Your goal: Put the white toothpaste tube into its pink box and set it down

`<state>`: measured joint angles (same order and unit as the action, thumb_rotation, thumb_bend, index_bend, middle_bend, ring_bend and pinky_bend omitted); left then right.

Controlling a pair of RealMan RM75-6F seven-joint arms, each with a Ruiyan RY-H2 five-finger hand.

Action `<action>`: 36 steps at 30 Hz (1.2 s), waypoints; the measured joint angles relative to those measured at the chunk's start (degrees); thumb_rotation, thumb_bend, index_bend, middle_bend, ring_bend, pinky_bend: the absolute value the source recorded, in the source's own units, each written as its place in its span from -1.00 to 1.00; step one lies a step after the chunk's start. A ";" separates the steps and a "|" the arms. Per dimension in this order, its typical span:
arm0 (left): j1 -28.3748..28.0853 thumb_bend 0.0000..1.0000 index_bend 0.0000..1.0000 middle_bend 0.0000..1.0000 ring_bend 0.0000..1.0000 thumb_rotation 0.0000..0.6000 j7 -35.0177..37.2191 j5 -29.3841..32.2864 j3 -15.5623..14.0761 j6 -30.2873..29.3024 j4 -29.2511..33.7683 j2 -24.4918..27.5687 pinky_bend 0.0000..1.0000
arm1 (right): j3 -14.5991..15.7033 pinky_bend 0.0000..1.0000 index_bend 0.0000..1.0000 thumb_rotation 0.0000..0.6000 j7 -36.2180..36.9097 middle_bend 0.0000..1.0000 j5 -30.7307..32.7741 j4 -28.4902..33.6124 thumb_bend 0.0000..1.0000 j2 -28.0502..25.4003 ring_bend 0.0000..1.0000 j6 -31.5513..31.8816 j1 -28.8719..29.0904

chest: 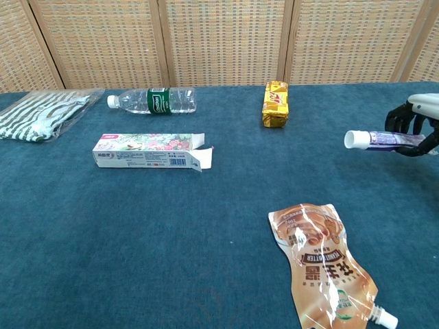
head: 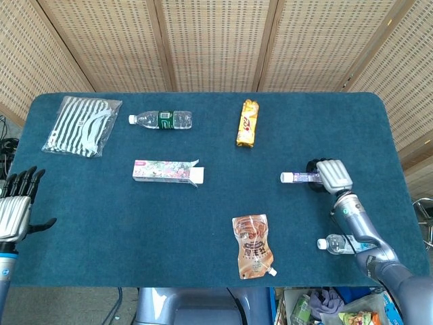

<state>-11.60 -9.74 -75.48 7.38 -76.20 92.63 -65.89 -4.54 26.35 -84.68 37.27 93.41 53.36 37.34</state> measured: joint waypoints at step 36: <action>-35.90 -0.87 -1.00 -1.00 -1.00 1.00 16.28 -6.41 2.54 38.94 -40.61 -25.84 -1.00 | -1.34 -0.18 0.15 1.00 -25.42 0.15 5.41 36.38 0.10 -20.71 -0.18 7.02 -6.59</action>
<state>-47.50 6.54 -81.89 9.92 -37.27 52.02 -91.74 -5.88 0.92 -79.28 73.66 72.70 60.39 30.74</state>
